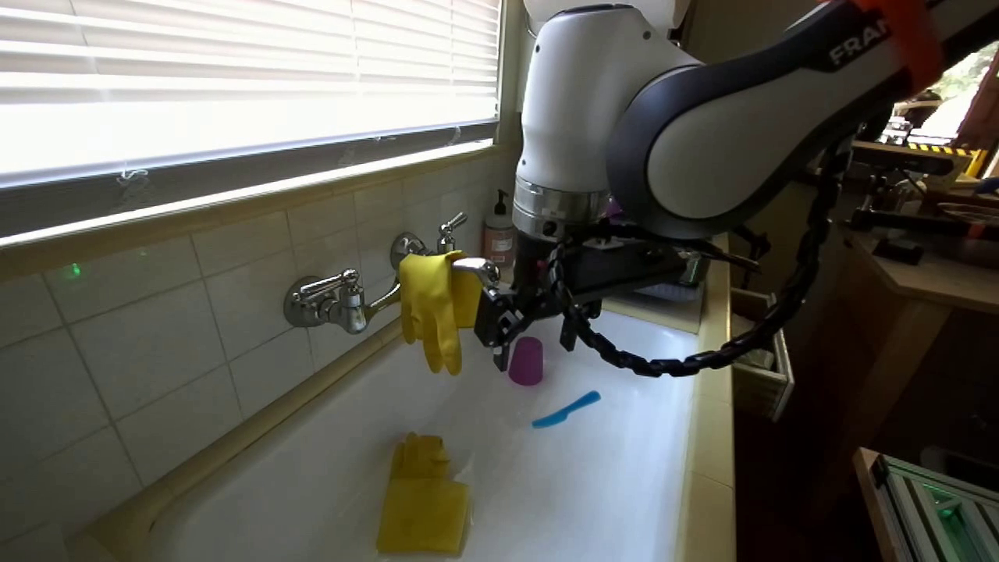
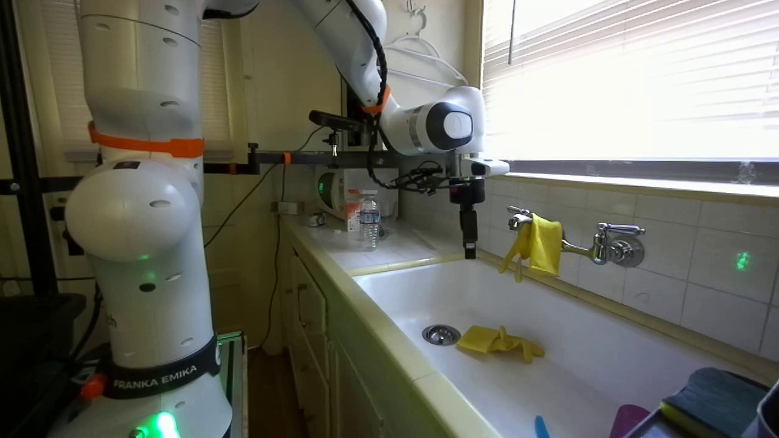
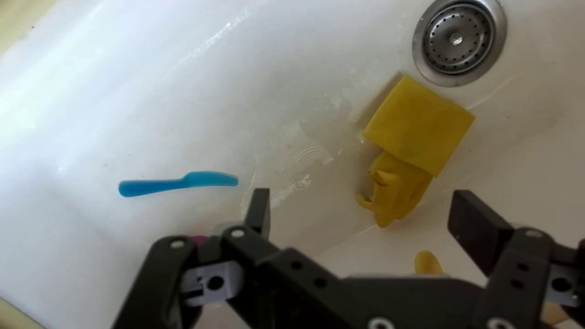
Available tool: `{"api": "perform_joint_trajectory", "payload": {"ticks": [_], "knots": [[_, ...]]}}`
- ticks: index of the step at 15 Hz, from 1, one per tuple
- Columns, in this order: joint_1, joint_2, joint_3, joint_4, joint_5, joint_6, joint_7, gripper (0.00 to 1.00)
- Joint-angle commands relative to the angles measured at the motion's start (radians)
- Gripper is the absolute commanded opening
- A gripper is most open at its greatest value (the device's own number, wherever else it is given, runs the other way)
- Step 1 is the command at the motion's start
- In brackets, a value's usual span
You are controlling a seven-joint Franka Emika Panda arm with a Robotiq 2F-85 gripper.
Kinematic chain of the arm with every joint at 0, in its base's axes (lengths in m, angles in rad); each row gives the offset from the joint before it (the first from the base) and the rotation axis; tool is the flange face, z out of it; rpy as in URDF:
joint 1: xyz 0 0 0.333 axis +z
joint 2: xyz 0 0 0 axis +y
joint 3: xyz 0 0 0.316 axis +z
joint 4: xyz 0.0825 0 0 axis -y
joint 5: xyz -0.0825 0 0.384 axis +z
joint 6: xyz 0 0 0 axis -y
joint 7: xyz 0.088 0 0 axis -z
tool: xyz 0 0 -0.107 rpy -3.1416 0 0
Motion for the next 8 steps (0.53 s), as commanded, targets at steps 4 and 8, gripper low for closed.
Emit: {"api": "perform_joint_trajectory", "payload": {"ticks": [4, 8], "knots": [[-0.003, 0.027, -0.025, -0.026, 0.015, 0.089, 0.060, 1.00], [0.005, 0.093, -0.031, -0.036, 0.061, 0.245, 0.018, 1.00]]}}
